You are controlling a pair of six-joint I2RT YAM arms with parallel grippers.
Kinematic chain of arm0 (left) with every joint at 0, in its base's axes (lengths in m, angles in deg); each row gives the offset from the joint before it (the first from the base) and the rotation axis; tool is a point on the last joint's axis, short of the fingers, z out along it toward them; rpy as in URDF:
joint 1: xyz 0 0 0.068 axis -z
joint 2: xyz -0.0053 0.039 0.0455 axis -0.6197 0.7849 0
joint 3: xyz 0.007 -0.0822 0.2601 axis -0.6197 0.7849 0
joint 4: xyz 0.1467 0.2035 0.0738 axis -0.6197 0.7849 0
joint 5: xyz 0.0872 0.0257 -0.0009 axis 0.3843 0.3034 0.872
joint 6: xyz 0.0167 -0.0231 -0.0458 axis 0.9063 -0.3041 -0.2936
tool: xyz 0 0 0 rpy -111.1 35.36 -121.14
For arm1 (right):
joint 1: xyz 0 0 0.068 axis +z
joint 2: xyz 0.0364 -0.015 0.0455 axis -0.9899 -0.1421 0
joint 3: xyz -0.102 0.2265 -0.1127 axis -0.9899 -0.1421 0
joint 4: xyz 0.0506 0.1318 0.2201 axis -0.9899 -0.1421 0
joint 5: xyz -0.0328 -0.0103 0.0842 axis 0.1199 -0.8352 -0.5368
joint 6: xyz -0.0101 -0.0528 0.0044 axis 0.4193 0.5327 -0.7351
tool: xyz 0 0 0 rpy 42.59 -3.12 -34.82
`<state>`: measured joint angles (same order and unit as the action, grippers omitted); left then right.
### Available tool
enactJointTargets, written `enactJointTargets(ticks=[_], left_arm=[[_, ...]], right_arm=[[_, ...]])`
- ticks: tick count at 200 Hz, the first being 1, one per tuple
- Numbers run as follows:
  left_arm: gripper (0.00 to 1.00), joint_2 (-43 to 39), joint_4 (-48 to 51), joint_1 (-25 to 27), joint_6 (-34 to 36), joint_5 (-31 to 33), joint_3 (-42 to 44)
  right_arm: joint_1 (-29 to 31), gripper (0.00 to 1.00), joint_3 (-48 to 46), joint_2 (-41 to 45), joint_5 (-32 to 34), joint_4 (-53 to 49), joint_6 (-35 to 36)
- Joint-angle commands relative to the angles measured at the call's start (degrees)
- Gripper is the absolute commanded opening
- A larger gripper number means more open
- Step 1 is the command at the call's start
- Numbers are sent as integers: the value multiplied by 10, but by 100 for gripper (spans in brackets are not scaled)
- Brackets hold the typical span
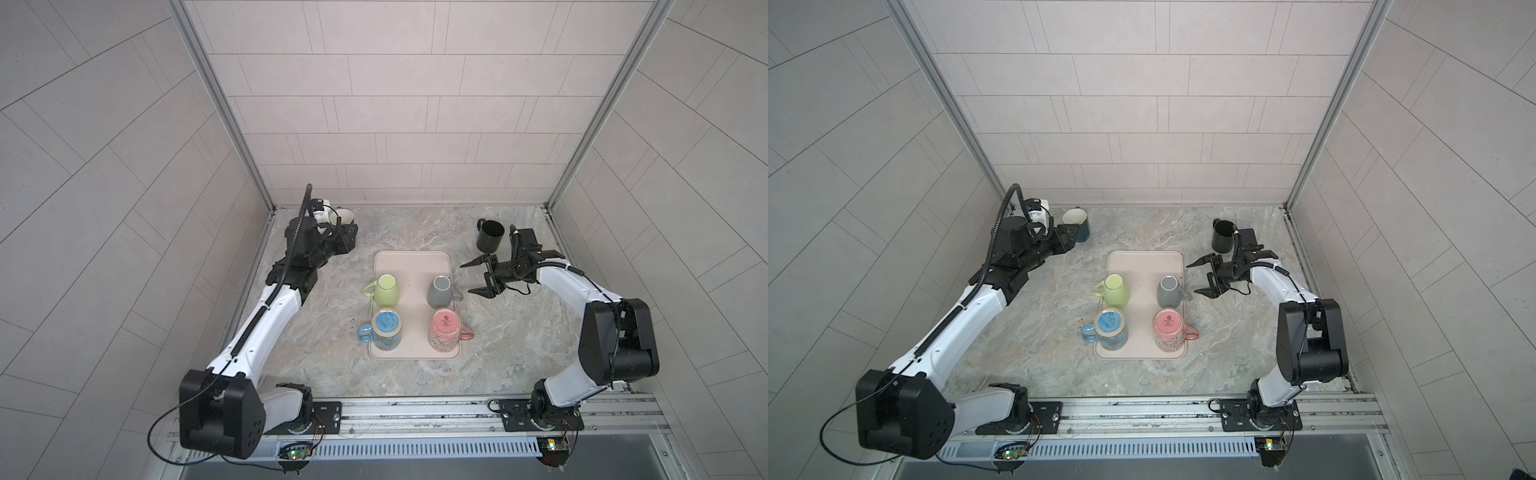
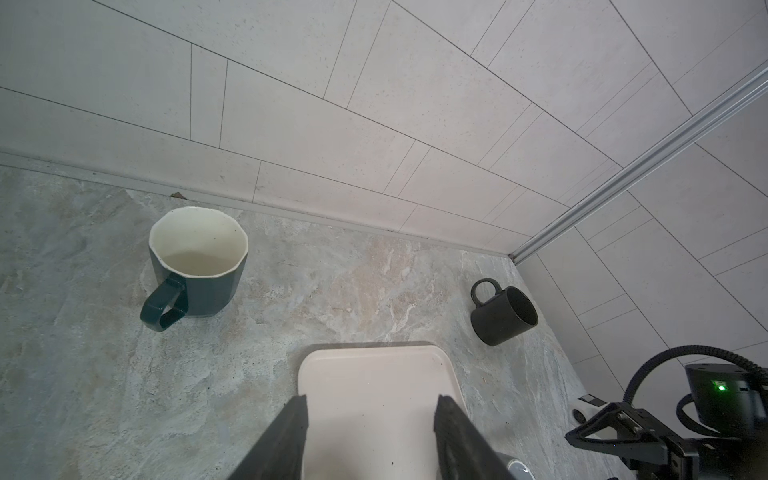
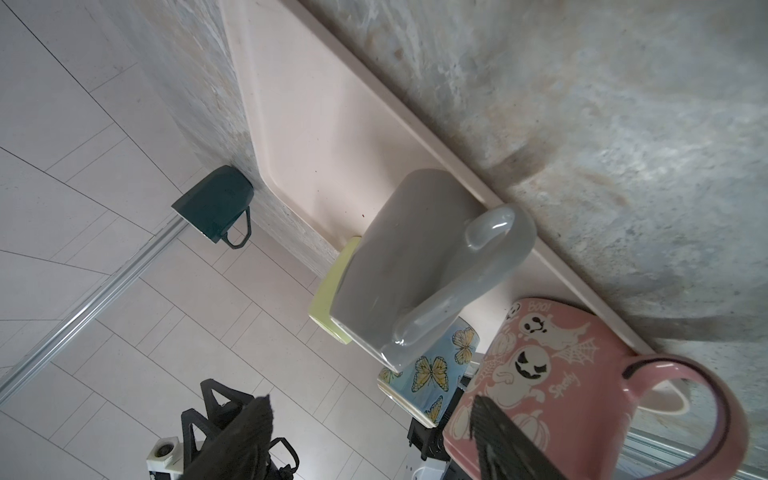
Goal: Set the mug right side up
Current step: 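Move the right gripper toward the grey mug lying on the tray, then lower the right gripper onto the grey mug's handle and close it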
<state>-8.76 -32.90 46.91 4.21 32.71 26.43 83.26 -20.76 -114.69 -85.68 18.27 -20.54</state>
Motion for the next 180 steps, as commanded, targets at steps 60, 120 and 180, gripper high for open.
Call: enactJointTargets(ticks=[60,120,180], left_arm=[[55,31,-4,-9,-17,-9,-35],[55,32,-3,-10,-17,-9,-35],[55,34,-4,-12,-16,-9,-32]], right_arm=[[8,77,-59,-1,-7,63,-83],[28,72,-73,-38,-7,126,-126],[37,70,-74,-62,-5,165,-152]])
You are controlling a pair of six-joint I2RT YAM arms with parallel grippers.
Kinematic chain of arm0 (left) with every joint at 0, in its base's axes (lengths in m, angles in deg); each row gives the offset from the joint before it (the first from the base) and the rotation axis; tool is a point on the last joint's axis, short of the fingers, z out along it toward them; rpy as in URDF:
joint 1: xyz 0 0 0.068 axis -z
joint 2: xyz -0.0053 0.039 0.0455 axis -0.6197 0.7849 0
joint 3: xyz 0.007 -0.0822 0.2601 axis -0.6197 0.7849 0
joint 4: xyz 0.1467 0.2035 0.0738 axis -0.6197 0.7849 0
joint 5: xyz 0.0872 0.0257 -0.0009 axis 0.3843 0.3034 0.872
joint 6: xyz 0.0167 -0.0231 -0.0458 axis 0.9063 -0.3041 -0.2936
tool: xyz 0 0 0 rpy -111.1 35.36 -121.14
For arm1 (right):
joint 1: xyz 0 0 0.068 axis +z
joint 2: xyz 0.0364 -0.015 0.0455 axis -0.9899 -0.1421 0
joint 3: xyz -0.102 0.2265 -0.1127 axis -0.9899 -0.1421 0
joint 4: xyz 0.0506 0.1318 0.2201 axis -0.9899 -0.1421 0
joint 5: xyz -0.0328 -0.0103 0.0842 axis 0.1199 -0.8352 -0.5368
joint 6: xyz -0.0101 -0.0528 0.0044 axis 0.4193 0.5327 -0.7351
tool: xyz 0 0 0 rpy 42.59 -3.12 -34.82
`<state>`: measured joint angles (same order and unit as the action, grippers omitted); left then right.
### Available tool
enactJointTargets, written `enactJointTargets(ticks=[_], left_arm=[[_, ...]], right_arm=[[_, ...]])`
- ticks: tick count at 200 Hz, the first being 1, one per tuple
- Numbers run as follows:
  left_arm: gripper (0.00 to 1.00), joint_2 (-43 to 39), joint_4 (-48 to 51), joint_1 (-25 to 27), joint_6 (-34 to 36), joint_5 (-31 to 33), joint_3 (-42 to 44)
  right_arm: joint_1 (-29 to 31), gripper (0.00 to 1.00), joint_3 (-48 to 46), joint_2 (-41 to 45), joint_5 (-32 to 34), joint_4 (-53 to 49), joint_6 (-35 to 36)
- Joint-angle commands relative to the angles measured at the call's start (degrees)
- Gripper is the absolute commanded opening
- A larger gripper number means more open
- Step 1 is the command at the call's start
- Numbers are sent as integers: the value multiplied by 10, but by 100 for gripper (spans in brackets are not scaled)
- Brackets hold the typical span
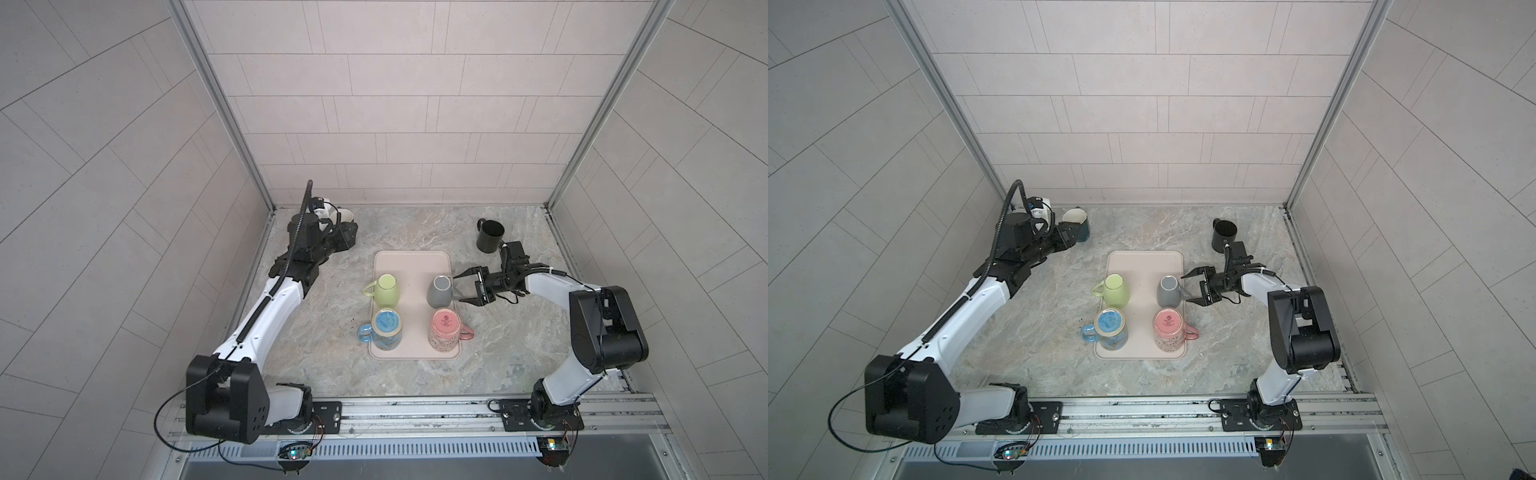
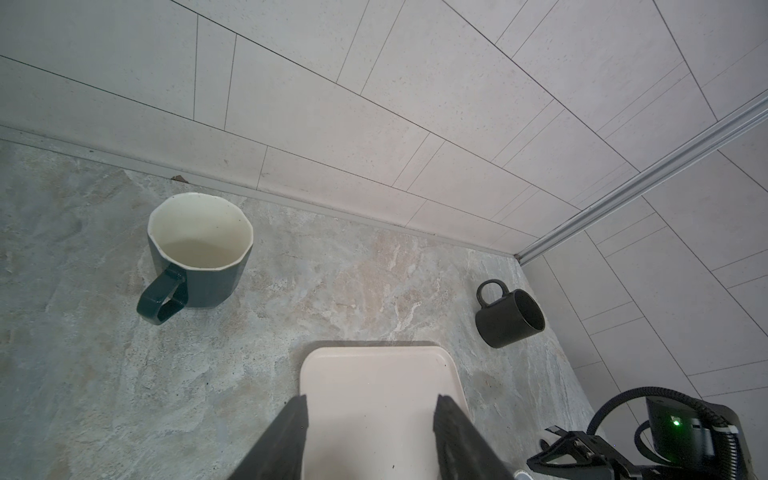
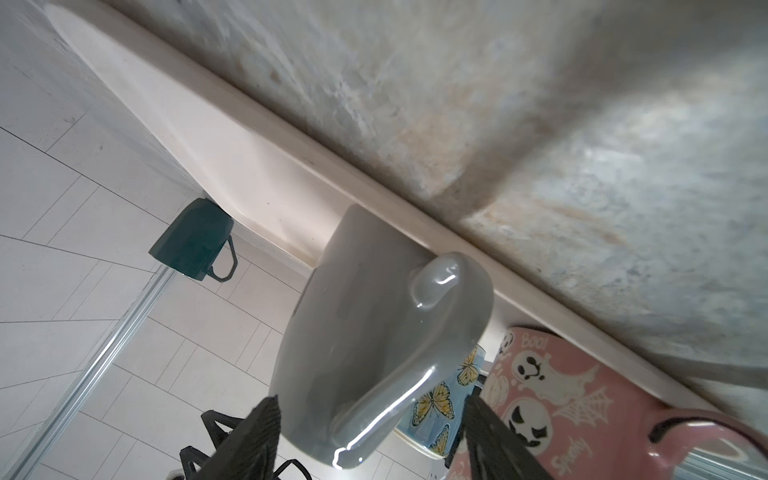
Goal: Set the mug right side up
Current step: 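Lower the right gripper onto the grey mug's handle and close it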
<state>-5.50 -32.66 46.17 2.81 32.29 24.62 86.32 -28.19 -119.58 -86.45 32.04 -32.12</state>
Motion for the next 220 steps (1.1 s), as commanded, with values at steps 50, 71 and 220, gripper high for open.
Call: enactJointTargets(ticks=[50,71,220], left_arm=[[55,2,-4,-7,-1,-3,-10],[55,1,-3,-8,-1,-3,-10],[55,5,-2,-12,-3,-3,-7]], right_arm=[[13,67,5,-42,-2,45,-45],[15,65,5,-50,-5,48,-45],[19,39,4,-74,-10,66,-46]])
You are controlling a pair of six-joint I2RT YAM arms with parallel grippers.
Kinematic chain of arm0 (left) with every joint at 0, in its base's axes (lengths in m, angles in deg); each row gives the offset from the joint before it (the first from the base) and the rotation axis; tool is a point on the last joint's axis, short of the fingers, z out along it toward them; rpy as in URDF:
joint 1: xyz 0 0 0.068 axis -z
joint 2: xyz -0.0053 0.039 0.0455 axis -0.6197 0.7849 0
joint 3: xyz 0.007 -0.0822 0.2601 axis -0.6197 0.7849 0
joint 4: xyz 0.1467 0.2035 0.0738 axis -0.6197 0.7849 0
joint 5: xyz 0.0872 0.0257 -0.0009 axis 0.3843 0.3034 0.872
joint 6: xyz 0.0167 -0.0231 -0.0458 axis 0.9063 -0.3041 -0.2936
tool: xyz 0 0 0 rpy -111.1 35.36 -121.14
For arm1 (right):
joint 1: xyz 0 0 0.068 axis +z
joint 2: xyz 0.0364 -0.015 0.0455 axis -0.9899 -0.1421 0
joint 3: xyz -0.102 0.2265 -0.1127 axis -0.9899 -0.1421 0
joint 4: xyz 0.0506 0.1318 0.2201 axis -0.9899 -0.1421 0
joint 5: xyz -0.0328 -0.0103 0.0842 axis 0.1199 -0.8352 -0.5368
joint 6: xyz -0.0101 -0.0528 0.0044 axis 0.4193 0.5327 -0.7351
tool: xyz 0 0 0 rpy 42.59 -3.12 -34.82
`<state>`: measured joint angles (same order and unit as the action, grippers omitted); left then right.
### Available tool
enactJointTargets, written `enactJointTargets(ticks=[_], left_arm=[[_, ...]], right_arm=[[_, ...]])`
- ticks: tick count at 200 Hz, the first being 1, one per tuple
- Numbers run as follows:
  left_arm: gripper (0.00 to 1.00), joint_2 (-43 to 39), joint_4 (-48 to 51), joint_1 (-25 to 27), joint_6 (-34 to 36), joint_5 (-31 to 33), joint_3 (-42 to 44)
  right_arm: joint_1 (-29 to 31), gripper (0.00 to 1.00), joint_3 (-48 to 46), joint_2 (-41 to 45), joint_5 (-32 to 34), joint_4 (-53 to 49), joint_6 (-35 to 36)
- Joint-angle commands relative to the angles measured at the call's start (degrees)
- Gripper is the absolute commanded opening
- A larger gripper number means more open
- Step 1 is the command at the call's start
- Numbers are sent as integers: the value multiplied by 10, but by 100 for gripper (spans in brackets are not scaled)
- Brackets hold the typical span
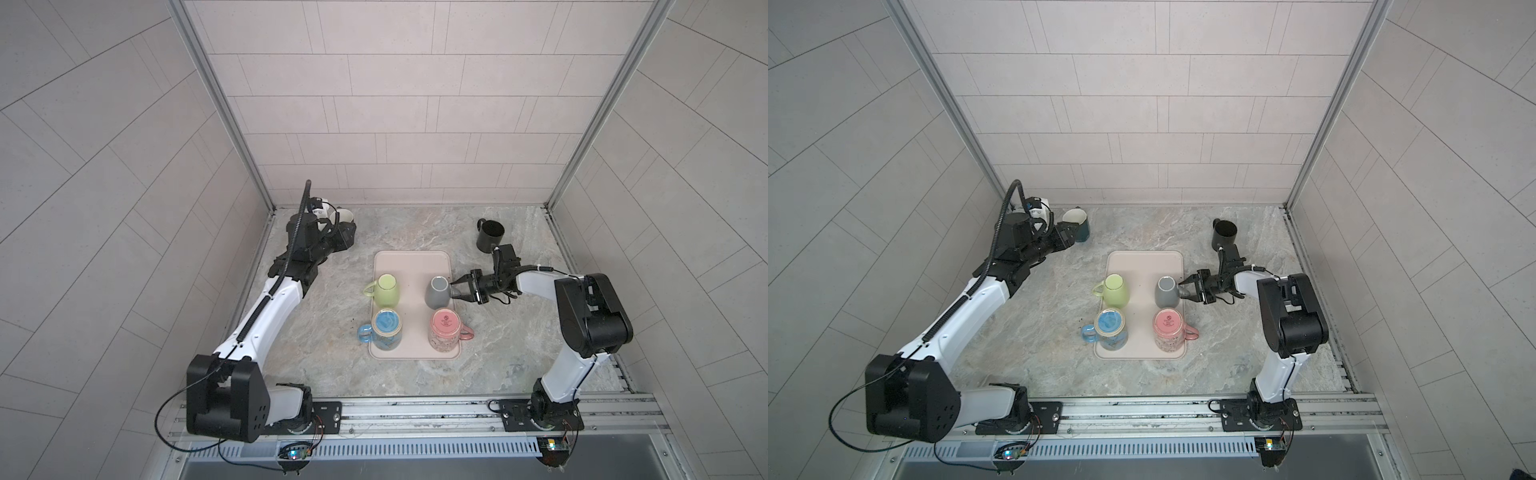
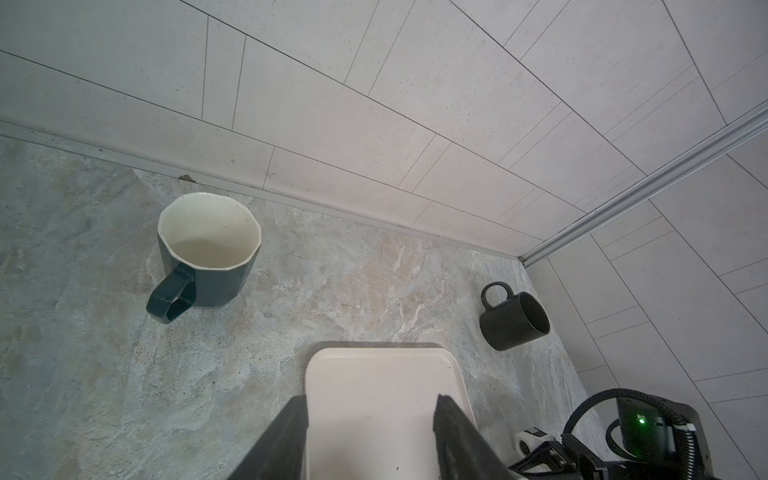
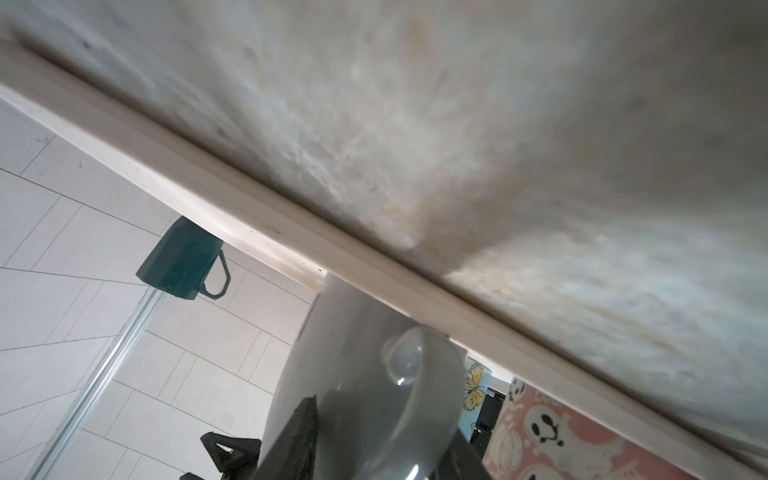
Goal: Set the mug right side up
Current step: 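Lower the right gripper onto the grey mug's handle and close it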
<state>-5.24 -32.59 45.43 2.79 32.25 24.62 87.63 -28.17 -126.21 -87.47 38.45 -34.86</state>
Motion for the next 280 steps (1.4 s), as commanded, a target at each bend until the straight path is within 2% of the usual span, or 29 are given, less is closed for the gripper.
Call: enactJointTargets(ticks=[1,89,216,280], left_arm=[[55,3,-2,-4,-3,-3,-7],[55,3,-2,-6,-3,-2,-6],[55,3,-1,-10,0,0,-6],[55,6,-1,-12,1,-1,-7]], right_arm=[[6,39,4,-8,1,2,-19],[17,27,11,-24,2,40,-42],[26,0,34,-56,4,138,-102],[34,0,81,-68,4,209,-136]])
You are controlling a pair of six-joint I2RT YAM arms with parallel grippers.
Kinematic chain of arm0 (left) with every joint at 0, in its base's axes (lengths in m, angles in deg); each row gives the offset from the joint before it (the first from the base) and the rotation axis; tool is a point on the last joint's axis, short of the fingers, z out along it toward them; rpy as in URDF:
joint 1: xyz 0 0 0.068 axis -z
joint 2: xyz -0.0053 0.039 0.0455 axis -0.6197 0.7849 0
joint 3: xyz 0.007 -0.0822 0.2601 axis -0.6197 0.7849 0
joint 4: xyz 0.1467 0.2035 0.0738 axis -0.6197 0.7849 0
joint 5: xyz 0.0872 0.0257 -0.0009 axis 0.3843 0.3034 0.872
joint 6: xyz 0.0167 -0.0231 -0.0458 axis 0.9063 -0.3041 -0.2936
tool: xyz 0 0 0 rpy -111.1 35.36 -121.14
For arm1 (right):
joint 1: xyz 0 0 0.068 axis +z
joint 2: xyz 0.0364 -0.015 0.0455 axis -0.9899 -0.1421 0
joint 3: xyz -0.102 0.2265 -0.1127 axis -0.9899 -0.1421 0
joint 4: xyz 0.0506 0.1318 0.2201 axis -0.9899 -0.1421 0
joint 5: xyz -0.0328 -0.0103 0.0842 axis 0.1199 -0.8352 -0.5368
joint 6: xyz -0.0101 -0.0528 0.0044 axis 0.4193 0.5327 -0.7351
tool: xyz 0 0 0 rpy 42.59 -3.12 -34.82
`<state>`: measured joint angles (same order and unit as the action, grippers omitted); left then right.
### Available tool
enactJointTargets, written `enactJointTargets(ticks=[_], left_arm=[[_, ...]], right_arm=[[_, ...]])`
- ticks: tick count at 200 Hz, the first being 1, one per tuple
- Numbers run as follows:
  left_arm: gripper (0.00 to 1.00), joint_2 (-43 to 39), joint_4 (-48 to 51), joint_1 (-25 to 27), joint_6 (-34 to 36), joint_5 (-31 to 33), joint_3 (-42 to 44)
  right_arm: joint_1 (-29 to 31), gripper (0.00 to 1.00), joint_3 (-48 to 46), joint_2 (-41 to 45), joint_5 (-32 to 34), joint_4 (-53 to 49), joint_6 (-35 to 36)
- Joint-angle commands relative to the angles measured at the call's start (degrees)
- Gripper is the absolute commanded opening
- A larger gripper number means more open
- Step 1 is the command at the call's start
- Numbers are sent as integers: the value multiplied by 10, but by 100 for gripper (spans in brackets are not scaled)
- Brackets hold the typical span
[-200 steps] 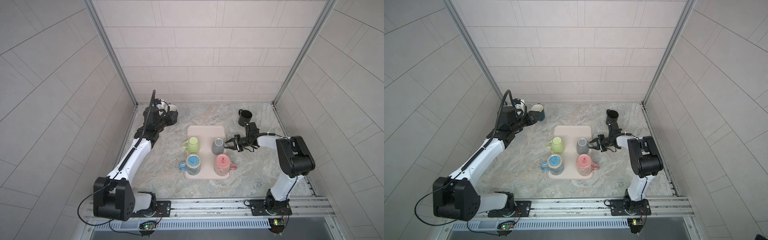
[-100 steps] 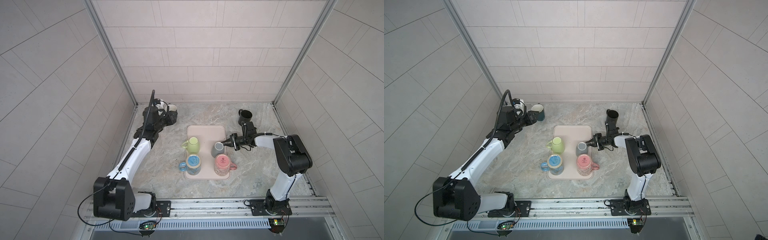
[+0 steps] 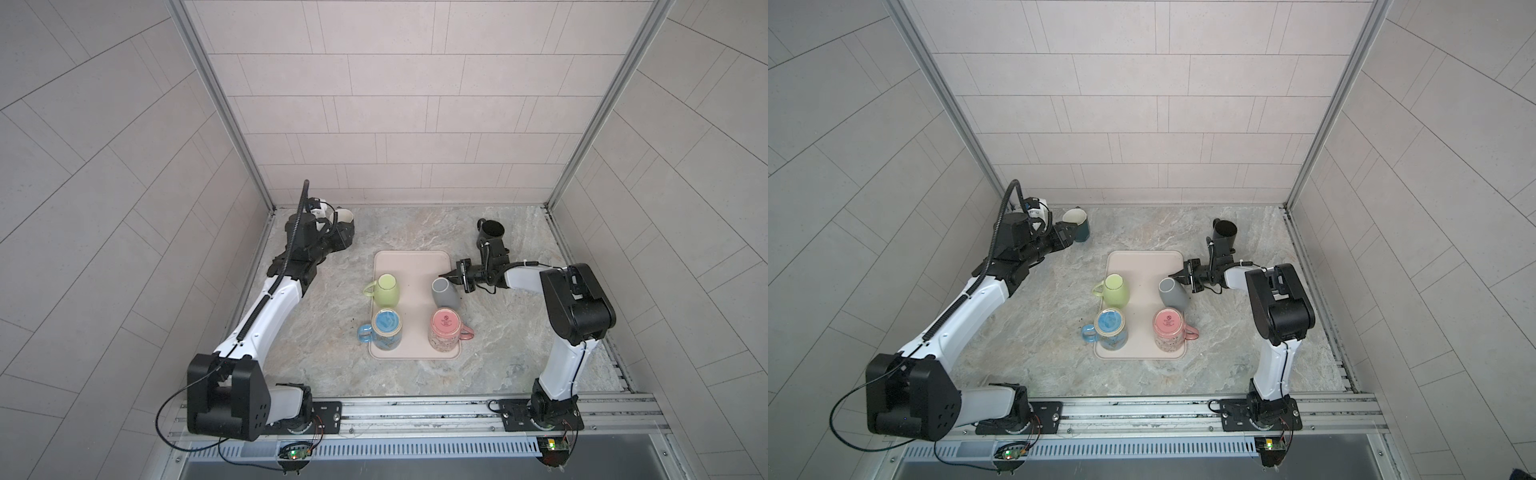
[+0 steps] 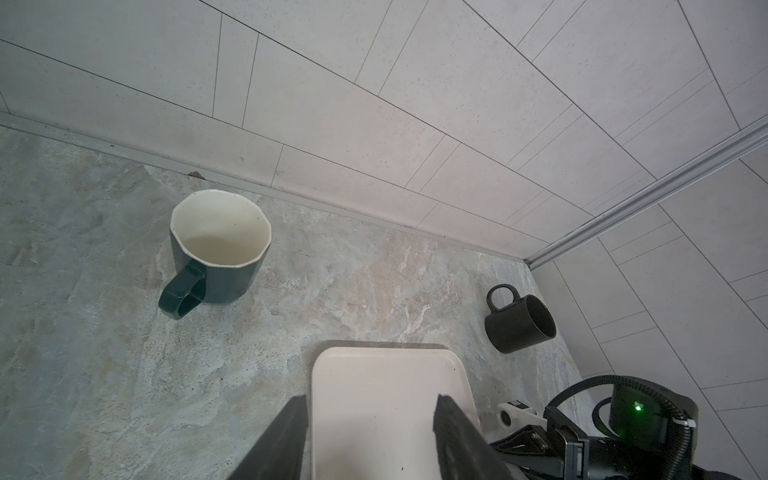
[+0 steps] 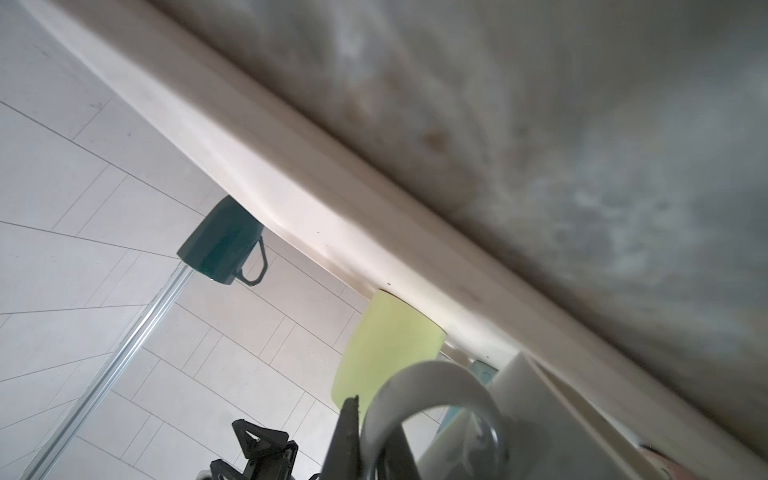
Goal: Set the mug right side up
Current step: 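Lower the right gripper onto the grey mug's handle and close it, then lift the grey mug with the right gripper while the left gripper approaches it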
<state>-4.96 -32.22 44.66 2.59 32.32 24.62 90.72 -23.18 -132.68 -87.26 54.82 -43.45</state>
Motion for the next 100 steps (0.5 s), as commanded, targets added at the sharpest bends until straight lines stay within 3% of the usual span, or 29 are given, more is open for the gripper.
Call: enactJointTargets(ticks=[1,34,52,100], left_arm=[[55,3,-4,-4,3,-2,-7],[55,3,-4,-6,2,1,-11],[55,3,-4,-6,2,3,-15],[55,10,-3,-8,-3,-4,-46]], right_arm=[[3,0,32,-4,2,45,-50],[7,0,84,-6,0,52,-27],[12,0,131,-10,1,20,29],[42,0,343,-34,23,-238,323]])
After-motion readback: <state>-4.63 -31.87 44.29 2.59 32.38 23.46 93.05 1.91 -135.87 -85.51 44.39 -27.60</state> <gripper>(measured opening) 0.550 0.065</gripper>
